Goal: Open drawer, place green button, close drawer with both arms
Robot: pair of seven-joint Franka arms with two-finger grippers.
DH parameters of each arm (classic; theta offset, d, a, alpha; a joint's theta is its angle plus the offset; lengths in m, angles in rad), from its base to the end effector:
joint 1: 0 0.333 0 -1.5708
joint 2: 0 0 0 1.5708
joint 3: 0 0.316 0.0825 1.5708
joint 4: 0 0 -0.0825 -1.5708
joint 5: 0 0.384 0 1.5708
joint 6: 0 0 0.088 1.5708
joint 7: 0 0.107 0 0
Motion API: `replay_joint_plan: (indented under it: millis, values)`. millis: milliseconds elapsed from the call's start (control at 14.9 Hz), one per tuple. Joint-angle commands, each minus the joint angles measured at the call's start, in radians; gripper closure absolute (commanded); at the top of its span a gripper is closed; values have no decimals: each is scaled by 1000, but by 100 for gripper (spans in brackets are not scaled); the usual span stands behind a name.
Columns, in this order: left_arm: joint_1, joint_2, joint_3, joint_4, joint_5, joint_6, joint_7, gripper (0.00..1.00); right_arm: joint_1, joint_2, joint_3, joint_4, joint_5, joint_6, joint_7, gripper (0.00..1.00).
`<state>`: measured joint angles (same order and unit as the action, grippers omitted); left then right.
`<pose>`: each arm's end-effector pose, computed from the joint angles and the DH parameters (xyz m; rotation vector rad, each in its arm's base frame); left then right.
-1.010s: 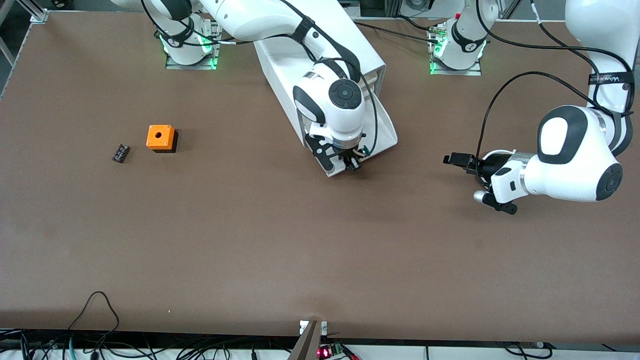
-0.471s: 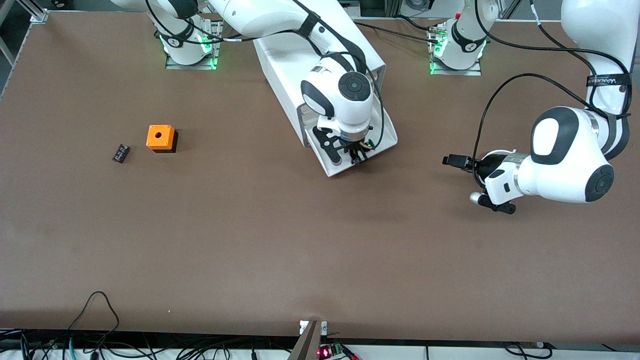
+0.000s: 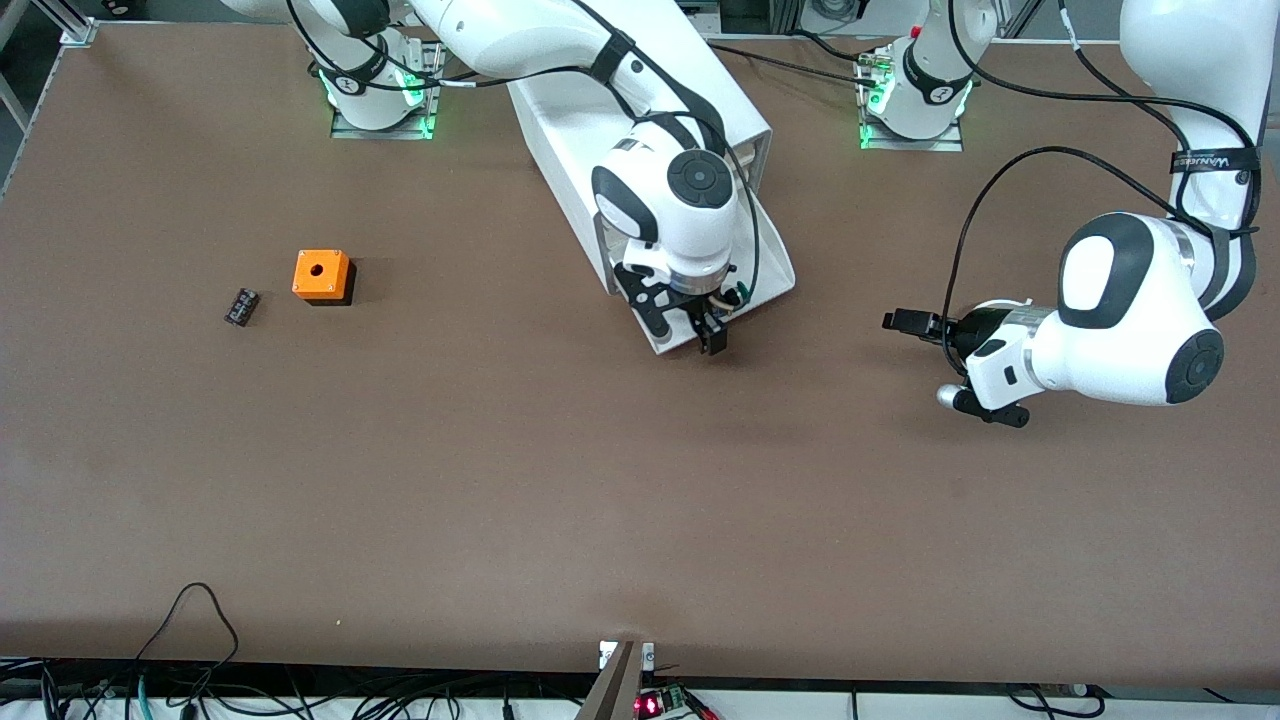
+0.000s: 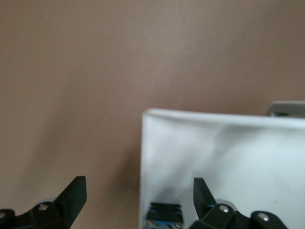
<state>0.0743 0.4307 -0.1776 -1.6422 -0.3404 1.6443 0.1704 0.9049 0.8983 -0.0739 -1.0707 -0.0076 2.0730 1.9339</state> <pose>0.6163 -0.0864 0.3505 2.6580 -0.2323 -0.5569 0.5136 0.5913 0.2963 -2.6219 1.5517 -0.1249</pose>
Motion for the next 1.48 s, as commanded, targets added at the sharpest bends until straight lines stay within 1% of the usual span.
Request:
replay_joint_plan:
  millis: [0,135,202,337,471,538,740,875,1077,1212,1413]
  values:
    - [-22,5,-14,33,99,5,-108,0,-75,-12,26,60,8,-27,-57,1]
    - [-88,2,-19,42,142,37,-291,0,-113,-33,32,64,21,-33,-175,1]
    - [-122,3,-19,38,167,79,-390,0,-136,-44,34,64,29,-36,-255,1]
    - [-195,20,-17,27,199,150,-573,0,-181,-61,32,64,75,-37,-398,1]
    - [-249,49,-16,24,230,212,-719,0,-231,-68,32,63,93,-42,-542,1]
    - [-258,60,-16,7,231,253,-750,0,-260,-84,32,61,101,-59,-623,1]
    - [-304,72,-17,-79,232,441,-827,0,-339,-101,32,60,106,-134,-893,1]
    - [-340,91,-16,-110,233,526,-888,0,-391,-114,31,60,106,-163,-1040,1]
    - [-372,129,-16,-129,233,589,-965,0,-458,-131,23,45,106,-204,-1234,1]
    - [-396,131,-17,-165,233,624,-989,0,-521,-163,23,-6,106,-211,-1367,1]
    - [-400,119,-28,-208,233,628,-1000,0,-596,-226,22,-90,106,-215,-1534,1]
